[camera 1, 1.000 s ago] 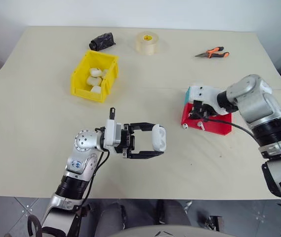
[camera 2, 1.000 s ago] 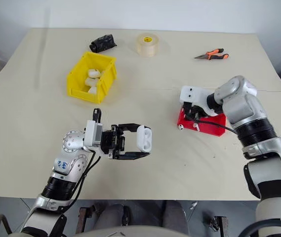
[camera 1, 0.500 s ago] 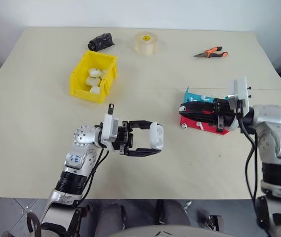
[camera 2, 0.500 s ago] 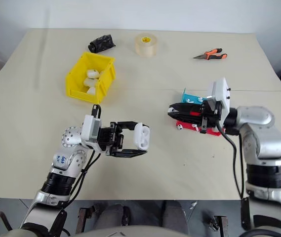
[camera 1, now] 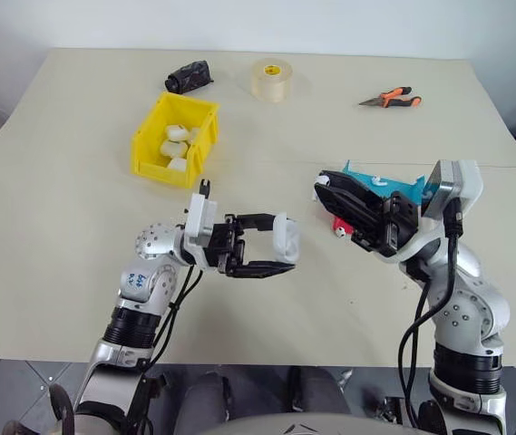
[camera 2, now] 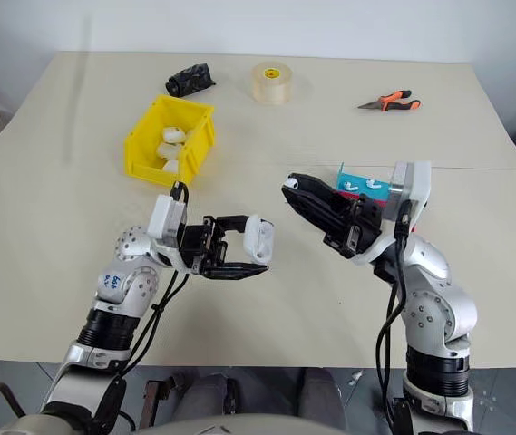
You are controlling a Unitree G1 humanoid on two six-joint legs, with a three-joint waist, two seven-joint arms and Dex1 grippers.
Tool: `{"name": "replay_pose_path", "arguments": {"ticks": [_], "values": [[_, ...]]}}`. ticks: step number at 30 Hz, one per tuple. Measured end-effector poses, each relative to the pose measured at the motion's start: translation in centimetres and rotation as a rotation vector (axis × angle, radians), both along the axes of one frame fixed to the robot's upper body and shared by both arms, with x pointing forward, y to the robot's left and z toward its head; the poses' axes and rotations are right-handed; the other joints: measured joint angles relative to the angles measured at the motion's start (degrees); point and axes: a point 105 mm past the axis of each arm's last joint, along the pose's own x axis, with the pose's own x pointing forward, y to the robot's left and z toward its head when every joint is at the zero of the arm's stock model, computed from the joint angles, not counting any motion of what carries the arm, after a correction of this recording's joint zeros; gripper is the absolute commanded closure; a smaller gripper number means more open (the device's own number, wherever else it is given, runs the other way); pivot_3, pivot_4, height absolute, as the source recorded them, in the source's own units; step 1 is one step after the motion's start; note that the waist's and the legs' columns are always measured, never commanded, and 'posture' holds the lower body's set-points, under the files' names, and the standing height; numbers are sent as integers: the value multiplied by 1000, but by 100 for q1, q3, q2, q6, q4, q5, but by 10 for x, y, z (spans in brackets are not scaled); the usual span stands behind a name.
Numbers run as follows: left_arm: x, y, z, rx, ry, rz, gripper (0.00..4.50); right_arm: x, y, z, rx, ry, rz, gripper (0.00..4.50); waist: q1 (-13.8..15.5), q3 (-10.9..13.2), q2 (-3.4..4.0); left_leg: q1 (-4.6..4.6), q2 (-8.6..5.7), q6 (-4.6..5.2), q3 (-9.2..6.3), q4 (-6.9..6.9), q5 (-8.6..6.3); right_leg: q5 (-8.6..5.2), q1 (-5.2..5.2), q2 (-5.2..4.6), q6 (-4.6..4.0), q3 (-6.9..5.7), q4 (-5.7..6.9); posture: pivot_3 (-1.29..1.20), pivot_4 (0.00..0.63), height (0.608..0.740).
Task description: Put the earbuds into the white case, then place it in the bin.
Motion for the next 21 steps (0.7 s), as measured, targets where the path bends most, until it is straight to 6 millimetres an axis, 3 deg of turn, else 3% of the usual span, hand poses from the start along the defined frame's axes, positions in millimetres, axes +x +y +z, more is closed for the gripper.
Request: {"name": "replay_pose_path", "arguments": {"ticks": [9,21], "values": [[4,-6,10,-39,104,-34,1694,-7,14,-9,-16,-71,1,3525,-6,0,0,1,0,0,2,0,0,0,0,0,0,2,-1,0,150,740],[1,-6,12,-36,103,-40,1694,-5,20,-15,-39,-116,8,3525,-5,0,0,1,0,0,2,0,0,0,0,0,0,2,-1,0,150,740]]}}
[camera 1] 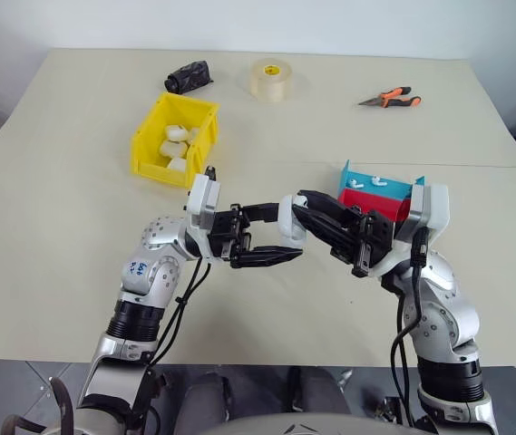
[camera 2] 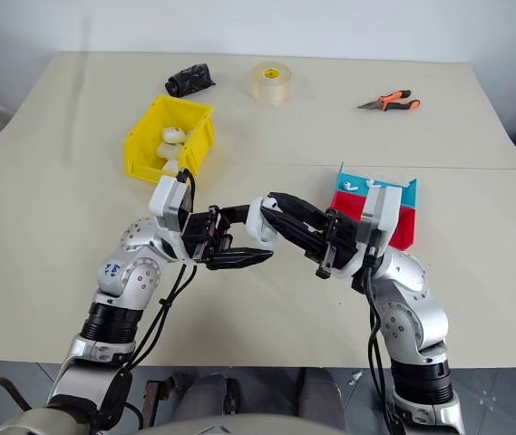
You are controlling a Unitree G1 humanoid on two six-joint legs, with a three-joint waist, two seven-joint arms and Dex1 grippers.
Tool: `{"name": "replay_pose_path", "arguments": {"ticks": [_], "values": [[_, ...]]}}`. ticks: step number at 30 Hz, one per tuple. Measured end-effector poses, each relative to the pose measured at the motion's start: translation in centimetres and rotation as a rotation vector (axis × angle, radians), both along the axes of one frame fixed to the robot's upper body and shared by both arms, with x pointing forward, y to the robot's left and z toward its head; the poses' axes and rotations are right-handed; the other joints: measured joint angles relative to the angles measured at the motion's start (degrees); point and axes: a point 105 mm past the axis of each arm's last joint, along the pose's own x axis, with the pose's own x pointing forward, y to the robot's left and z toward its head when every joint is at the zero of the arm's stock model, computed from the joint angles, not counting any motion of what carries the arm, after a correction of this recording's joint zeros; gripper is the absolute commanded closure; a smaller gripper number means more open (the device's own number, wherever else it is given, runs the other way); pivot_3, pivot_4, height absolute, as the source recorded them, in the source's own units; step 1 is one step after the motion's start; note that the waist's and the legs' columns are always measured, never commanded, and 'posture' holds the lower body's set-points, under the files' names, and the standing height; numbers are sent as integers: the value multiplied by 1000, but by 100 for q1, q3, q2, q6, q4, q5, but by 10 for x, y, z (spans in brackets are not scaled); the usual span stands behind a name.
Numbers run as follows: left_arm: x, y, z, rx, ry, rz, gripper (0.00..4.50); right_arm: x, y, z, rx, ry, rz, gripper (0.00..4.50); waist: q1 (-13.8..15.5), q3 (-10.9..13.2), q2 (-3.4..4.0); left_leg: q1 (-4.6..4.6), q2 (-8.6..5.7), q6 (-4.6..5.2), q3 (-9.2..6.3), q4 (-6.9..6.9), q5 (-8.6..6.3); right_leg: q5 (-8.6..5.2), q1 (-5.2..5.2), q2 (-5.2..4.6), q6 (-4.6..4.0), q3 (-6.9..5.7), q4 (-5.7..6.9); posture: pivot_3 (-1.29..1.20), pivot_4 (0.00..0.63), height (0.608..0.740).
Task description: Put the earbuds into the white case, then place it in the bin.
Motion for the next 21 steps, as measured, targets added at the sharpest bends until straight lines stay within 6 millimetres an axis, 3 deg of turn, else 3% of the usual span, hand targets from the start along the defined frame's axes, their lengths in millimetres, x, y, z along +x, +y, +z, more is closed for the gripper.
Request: {"name": "replay_pose_path", "arguments": {"ticks": [21], "values": [[2,1,0,-14,-9,30,1694,4,-6,-9,-98,-42,46,3525,2,0,0,0,0,0,0,0,0,0,1,0,0,0,0,0,150,740]]}}
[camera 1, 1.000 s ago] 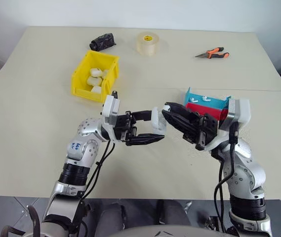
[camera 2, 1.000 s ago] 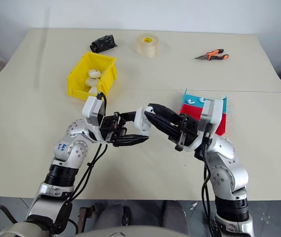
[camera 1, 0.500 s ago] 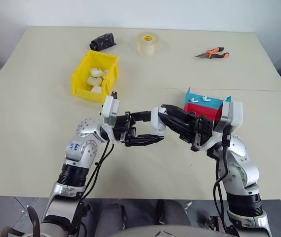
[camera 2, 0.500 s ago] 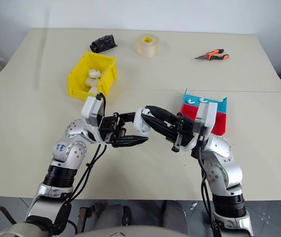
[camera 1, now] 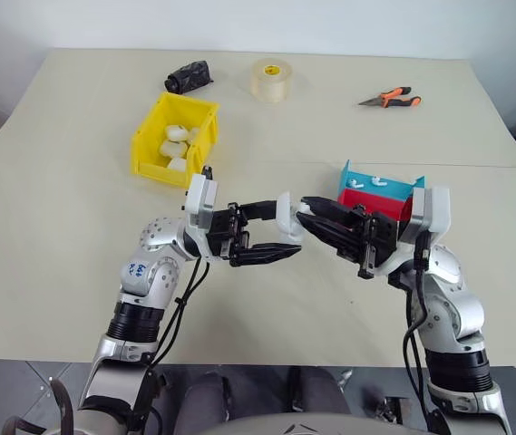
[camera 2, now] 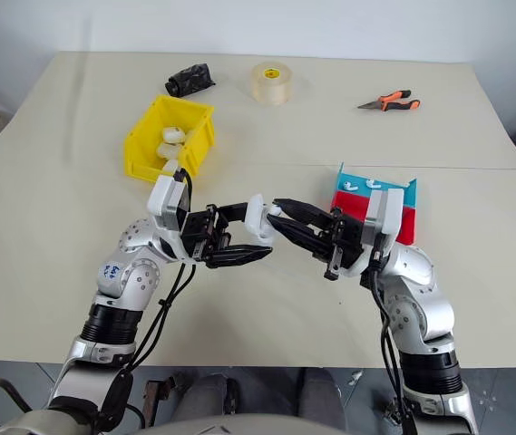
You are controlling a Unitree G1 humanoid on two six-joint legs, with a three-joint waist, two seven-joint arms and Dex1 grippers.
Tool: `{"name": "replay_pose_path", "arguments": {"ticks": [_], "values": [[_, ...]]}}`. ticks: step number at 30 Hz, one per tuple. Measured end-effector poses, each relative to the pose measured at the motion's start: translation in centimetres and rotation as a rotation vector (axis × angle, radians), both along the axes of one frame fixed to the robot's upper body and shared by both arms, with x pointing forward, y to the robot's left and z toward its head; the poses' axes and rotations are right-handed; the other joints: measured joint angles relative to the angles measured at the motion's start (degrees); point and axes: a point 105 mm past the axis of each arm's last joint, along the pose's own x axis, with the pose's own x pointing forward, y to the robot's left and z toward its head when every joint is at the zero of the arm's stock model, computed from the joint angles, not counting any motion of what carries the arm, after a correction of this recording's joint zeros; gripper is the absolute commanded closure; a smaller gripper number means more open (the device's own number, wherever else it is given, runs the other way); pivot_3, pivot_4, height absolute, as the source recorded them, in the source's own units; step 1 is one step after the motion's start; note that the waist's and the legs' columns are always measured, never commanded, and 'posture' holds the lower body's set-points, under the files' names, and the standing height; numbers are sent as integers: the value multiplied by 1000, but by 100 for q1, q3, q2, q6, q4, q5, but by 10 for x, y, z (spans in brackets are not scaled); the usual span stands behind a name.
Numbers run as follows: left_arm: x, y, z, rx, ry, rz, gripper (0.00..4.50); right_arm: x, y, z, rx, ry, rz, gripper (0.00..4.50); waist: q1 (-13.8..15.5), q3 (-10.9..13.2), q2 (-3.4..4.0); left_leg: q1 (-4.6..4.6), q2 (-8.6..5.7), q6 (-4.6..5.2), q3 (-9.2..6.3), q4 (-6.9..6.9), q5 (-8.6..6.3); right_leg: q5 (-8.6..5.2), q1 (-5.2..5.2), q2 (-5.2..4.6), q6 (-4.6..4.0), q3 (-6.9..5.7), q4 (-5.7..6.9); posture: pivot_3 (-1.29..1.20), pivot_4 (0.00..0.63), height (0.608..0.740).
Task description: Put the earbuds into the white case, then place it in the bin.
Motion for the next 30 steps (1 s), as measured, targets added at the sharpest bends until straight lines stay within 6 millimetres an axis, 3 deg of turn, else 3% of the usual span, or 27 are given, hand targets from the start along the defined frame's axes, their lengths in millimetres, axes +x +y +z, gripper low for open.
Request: {"name": "replay_pose_path", "arguments": {"ticks": [5,6,9,17,24,30], "values": [[-1,1,-2,32,-46,3,1694,2,3,0,-28,15,25,3525,-5,0,0,0,0,0,2,0,0,0,-1,0,0,0,0,0,150,740],[-2,1,-3,37,-54,3,1694,2,3,1,-33,26,36,3336,-4,0,0,0,0,0,1,0,0,0,0,0,0,0,0,0,150,740],[-4,-1,-5,52,-75,-13,1694,3,2,0,-62,81,69,2594,20,0,-1,-1,0,0,-2,2,0,0,2,0,0,-2,-1,0,150,740],[-8,-4,-10,71,-99,-30,1694,8,-15,-4,-137,110,46,8,15,0,-1,-1,0,0,1,1,0,0,2,0,0,-1,-2,0,150,740],[-7,14,-23,94,-100,48,1694,23,-82,-16,-331,113,-157,8,111,0,-1,0,1,1,8,0,-1,0,2,0,0,2,-10,0,150,740],[-4,29,-31,108,-103,133,1694,20,-140,-53,-438,117,-369,8,186,0,-2,-2,1,7,13,2,-1,10,13,-1,20,2,-36,0,150,740]]}}
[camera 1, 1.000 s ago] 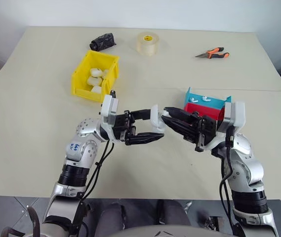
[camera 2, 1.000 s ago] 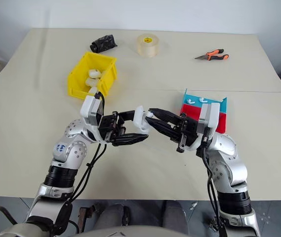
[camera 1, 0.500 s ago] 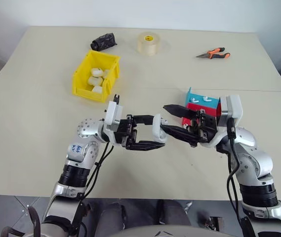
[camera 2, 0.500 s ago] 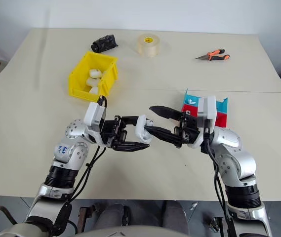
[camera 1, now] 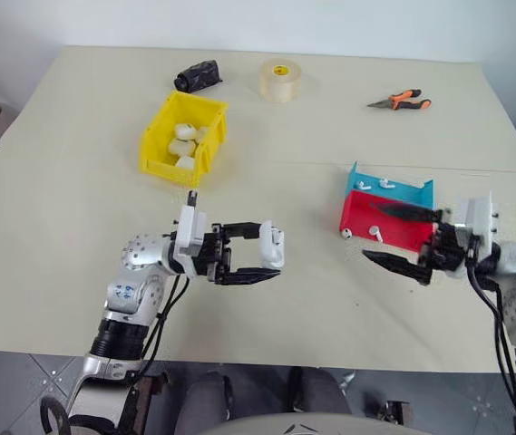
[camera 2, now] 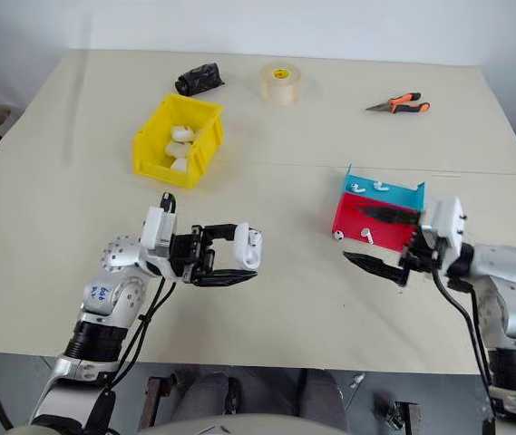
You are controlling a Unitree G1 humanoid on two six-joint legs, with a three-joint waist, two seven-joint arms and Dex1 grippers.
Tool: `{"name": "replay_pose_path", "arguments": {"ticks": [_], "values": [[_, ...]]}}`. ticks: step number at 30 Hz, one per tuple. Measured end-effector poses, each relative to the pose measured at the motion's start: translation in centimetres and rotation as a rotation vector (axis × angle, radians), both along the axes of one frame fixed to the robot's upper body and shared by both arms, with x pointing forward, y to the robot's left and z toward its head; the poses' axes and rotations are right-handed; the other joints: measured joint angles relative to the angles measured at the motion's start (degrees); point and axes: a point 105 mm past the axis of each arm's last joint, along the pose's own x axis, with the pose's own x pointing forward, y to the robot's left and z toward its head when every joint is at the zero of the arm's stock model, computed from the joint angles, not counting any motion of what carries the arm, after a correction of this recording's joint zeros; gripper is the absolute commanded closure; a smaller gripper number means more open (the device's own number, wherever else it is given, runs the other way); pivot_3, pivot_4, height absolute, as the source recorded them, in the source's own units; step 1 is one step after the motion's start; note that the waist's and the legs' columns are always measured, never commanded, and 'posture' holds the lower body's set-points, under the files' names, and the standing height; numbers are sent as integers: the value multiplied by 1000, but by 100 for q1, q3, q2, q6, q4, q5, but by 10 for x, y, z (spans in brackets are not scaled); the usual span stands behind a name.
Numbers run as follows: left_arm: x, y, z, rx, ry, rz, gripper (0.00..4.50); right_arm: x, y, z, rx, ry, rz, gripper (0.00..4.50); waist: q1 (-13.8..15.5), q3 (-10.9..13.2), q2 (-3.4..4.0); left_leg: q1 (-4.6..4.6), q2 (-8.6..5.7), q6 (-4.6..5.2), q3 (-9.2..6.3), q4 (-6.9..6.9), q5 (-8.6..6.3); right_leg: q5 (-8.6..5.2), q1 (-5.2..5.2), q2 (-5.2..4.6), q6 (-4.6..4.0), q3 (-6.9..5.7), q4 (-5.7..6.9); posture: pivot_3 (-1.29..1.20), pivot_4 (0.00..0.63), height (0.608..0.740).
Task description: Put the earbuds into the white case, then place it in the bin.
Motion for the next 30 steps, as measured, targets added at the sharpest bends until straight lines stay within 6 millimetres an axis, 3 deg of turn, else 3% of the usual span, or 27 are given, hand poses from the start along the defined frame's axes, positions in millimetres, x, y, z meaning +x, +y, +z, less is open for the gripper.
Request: {"name": "replay_pose_path", "arguments": {"ticks": [5,11,20,25,30], "values": [[2,0,2,-9,-35,35,1694,-1,-25,-5,-30,-56,-111,8,-29,0,1,6,1,2,1,-2,1,3,8,1,5,-3,-10,0,150,740],[-1,-2,-2,-9,-47,32,1694,13,-25,-5,-50,11,-161,8,-54,-1,4,8,2,3,3,-2,2,3,7,1,5,-1,-10,0,150,740],[-5,-15,-5,-10,-78,-1,1694,80,-12,66,-303,113,-171,8,-41,-1,10,1,3,4,0,-1,2,3,7,2,4,-6,-16,0,150,740],[-3,-19,-6,-15,-82,-6,1694,111,-18,70,-474,176,-214,8,-72,-1,11,-3,0,5,10,-6,3,4,2,0,6,-4,-21,0,150,740],[-4,-26,-4,-25,-96,-25,1694,135,-15,59,-678,178,-239,8,-191,-1,11,-5,1,5,10,-10,3,4,-3,-2,6,-5,-15,0,150,740]]}}
